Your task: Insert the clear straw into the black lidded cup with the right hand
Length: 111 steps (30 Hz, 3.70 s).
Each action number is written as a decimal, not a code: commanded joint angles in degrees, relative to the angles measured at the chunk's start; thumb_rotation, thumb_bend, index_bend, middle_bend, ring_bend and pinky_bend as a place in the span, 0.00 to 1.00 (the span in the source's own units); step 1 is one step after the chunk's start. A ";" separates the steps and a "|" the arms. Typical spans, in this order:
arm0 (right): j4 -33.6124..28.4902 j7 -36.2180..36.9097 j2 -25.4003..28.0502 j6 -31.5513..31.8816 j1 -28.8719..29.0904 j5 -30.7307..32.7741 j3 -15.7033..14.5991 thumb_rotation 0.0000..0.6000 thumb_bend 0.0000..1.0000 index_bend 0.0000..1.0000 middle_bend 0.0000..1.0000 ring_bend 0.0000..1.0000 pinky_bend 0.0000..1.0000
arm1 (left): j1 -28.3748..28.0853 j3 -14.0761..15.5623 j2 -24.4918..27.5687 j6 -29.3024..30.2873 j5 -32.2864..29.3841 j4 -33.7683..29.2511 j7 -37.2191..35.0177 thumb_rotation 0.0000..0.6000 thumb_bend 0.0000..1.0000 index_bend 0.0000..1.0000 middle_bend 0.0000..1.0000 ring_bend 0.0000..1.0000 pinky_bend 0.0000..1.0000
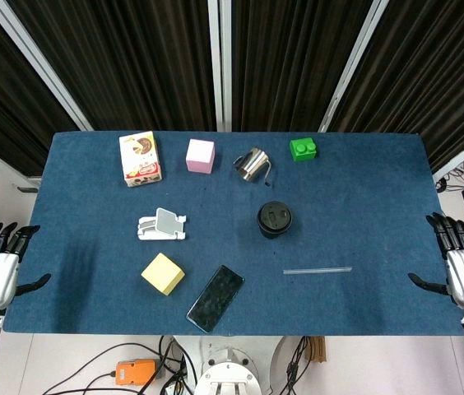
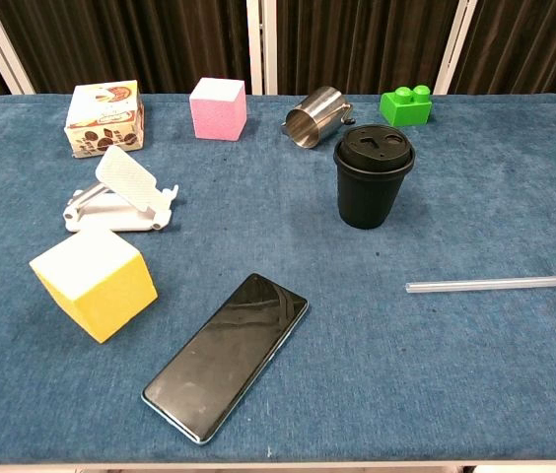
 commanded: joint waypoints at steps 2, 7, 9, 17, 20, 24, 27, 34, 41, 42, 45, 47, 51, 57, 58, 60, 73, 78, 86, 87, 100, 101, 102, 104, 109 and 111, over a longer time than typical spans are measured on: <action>-0.60 -0.39 -0.61 -0.66 1.07 -1.33 0.24 1.00 0.22 0.11 0.10 0.00 0.01 | 0.17 0.21 -0.17 0.06 0.26 0.83 -0.20 1.00 0.06 0.15 0.17 0.08 0.00; -0.47 -3.16 -4.24 -5.39 5.31 -6.07 -0.75 1.00 0.29 0.29 0.10 0.00 0.04 | 0.25 0.10 -0.09 0.07 0.09 0.40 -0.12 1.00 0.06 0.15 0.17 0.08 0.00; -0.10 -5.48 -6.65 -9.26 8.06 -7.23 -1.00 1.00 0.31 0.35 0.10 0.00 0.04 | 0.26 0.14 -0.17 0.25 0.38 0.14 -0.08 1.00 0.06 0.15 0.17 0.08 0.00; 4.13 -20.44 -17.61 -20.73 15.47 -5.08 -0.50 1.00 0.39 0.44 0.10 0.00 0.04 | 0.28 0.01 0.30 0.05 0.12 -0.59 0.48 1.00 0.06 0.15 0.18 0.08 0.00; 5.75 -26.25 -20.96 -22.08 16.31 -3.40 -0.41 1.00 0.42 0.47 0.10 0.00 0.04 | 0.28 0.08 0.27 -0.36 -0.18 -0.57 0.60 1.00 0.06 0.15 0.17 0.07 0.00; 7.30 -32.51 -24.77 -22.93 16.65 -0.62 -0.34 1.00 0.45 0.50 0.11 0.00 0.04 | 0.25 0.09 0.08 -1.01 -0.71 -0.25 0.41 1.00 0.06 0.15 0.17 0.07 0.00; 7.69 -34.75 -26.48 -23.71 17.06 1.46 -0.12 1.00 0.45 0.52 0.12 0.00 0.04 | 0.19 0.04 -0.16 -1.25 -0.87 0.08 0.34 1.00 0.06 0.15 0.17 0.07 0.00; 8.57 -37.06 -29.44 -23.16 17.19 4.32 -0.12 1.00 0.50 0.55 0.14 0.00 0.04 | 0.17 -0.02 -0.55 -1.64 -1.25 0.94 -0.08 1.00 0.06 0.15 0.17 0.07 0.00; 8.47 -37.21 -29.81 -23.59 17.52 5.80 -0.75 1.00 0.52 0.57 0.15 0.00 0.04 | 0.39 0.04 -0.90 -1.72 -1.49 1.98 -0.81 1.00 0.06 0.15 0.17 0.07 0.00; 8.50 -37.26 -29.79 -23.69 17.61 5.98 -0.78 1.00 0.52 0.57 0.15 0.00 0.04 | 0.41 0.03 -0.94 -1.71 -1.52 2.10 -0.92 1.00 0.06 0.15 0.17 0.07 0.00; 8.49 -37.41 -29.78 -23.68 17.81 6.32 -0.87 1.00 0.53 0.58 0.15 0.00 0.04 | 0.47 0.02 -1.00 -1.68 -1.53 2.39 -1.17 1.00 0.06 0.15 0.17 0.07 0.00; 8.40 -37.37 -29.76 -23.54 17.90 6.54 -0.92 1.00 0.54 0.59 0.16 0.00 0.04 | 0.52 0.00 -1.05 -1.64 -1.57 2.57 -1.31 1.00 0.06 0.15 0.17 0.07 0.00; 8.32 -36.66 -29.71 -23.44 18.13 6.68 -1.11 1.00 0.60 0.65 0.20 0.01 0.04 | 0.57 0.00 -1.07 -1.58 -1.49 2.82 -1.52 1.00 0.06 0.15 0.17 0.07 0.00; 5.70 -30.31 -27.06 -19.84 17.87 4.08 0.16 1.00 0.61 0.67 0.21 0.02 0.04 | 0.65 -0.04 -0.84 -1.34 -1.34 2.56 -1.48 1.00 0.06 0.15 0.16 0.07 0.00; 4.33 -28.18 -26.02 -19.05 17.78 3.59 0.70 1.00 0.61 0.67 0.21 0.02 0.04 | 0.63 -0.04 -0.77 -1.34 -1.28 2.46 -1.39 1.00 0.06 0.15 0.16 0.07 0.00; 0.30 -21.65 -22.92 -17.35 17.59 2.32 2.14 1.00 0.61 0.68 0.21 0.02 0.04 | 0.58 -0.05 -0.62 -1.28 -1.14 2.14 -1.14 1.00 0.06 0.15 0.16 0.07 0.00; -7.35 18.89 -14.65 -12.79 21.36 0.47 13.25 1.00 0.61 0.71 0.25 0.05 0.08 | 0.22 -0.40 0.62 -0.93 -0.68 -0.79 1.10 1.00 0.06 0.15 0.16 0.07 0.00; -2.65 23.44 -19.59 -14.18 24.93 3.11 15.82 1.00 0.61 0.71 0.25 0.05 0.08 | -0.03 -0.34 0.75 -1.21 -0.45 -1.39 1.37 1.00 0.06 0.15 0.17 0.07 0.00; 4.93 28.18 -27.07 -15.97 29.26 6.02 17.49 1.00 0.61 0.71 0.25 0.05 0.08 | -0.55 -0.23 0.55 -2.18 -0.52 -1.62 1.76 1.00 0.06 0.15 0.17 0.07 0.00; 5.44 28.53 -27.60 -16.14 29.53 6.10 17.39 1.00 0.61 0.70 0.25 0.05 0.08 | -0.56 -0.23 0.55 -2.19 -0.54 -1.63 1.77 1.00 0.06 0.15 0.17 0.07 0.00; 10.20 31.34 -31.01 -16.45 30.23 6.32 15.43 1.00 0.61 0.70 0.25 0.05 0.08 | -0.44 -0.11 0.21 -2.43 -1.06 -1.12 1.48 1.00 0.06 0.15 0.17 0.07 0.00; 10.34 31.33 -30.99 -16.41 30.19 6.35 15.38 1.00 0.61 0.70 0.25 0.05 0.08 | -0.42 -0.10 0.19 -2.42 -1.07 -1.08 1.43 1.00 0.06 0.15 0.17 0.07 0.00; 10.48 31.35 -30.99 -16.43 30.18 6.43 15.35 1.00 0.61 0.70 0.25 0.05 0.08 | -0.42 -0.10 0.17 -2.42 -1.08 -1.04 1.40 1.00 0.06 0.15 0.17 0.07 0.00; 10.86 31.47 -31.15 -16.60 30.24 6.66 15.28 1.00 0.61 0.70 0.25 0.05 0.08 | -0.42 -0.08 0.12 -2.42 -1.08 -0.96 1.38 1.00 0.06 0.15 0.17 0.07 0.00; 11.66 31.95 -31.76 -16.98 30.46 6.84 15.00 1.00 0.61 0.70 0.25 0.05 0.08 | -0.37 -0.10 0.04 -2.32 -1.12 -0.93 1.37 1.00 0.06 0.15 0.17 0.07 0.00; 11.99 32.15 -31.94 -17.11 30.51 6.96 14.94 1.00 0.61 0.70 0.25 0.05 0.08 | -0.33 -0.06 0.06 -2.37 -1.19 -0.89 1.33 1.00 0.06 0.15 0.17 0.07 0.00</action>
